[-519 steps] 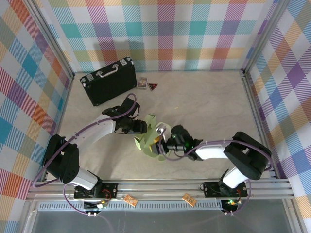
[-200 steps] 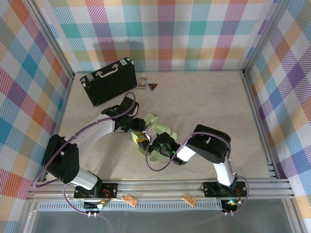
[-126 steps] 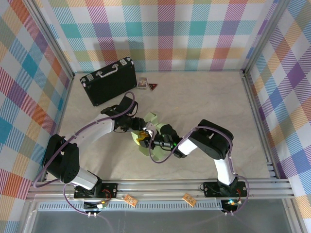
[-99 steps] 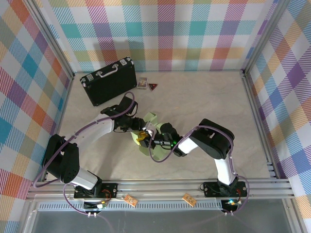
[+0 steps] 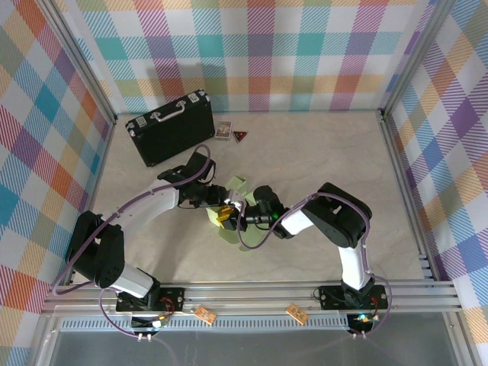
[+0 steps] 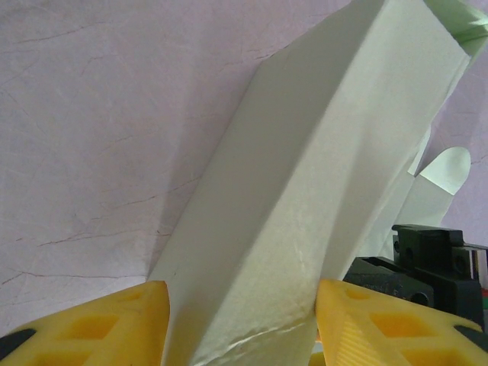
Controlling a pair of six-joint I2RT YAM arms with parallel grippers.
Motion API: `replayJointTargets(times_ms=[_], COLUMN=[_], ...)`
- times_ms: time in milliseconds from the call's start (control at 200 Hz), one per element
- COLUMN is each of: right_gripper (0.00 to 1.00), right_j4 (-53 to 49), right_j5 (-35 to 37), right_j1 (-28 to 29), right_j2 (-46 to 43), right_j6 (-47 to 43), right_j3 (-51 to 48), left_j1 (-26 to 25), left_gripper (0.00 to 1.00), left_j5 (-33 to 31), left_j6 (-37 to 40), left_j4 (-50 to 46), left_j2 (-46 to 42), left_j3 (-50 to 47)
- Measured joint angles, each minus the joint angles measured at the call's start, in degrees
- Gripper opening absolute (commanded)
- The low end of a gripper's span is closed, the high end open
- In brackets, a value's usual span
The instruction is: Fold the paper box
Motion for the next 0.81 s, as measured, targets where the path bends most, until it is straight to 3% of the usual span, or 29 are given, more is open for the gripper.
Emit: replayJointTargets(times_ms=[415,620,805], right_gripper=[0.39,0.38,0.34], right_j4=[1.64,16.04,21.75], right_j5=[-4.59,1.66,11.26], right_j1=[-0.98,1.79,6.19], right_j2=[1.7,5.57,6.78], right_j6=[-1.51,5.18,5.64], right_j3=[1.92,-1.84,-2.69], left_j1=[0.37,0.35,0.39], left_gripper=[0.53,0.52,0.51], left_j5=[1.11,2.75,2.82], left_j6=[-1.05,-1.25,-1.51], left_j4=[0.22,0.66,0.9], left_j2=[-0.66,-0.76,-1.66], left_j3=[-0.92,-1.38,-2.49])
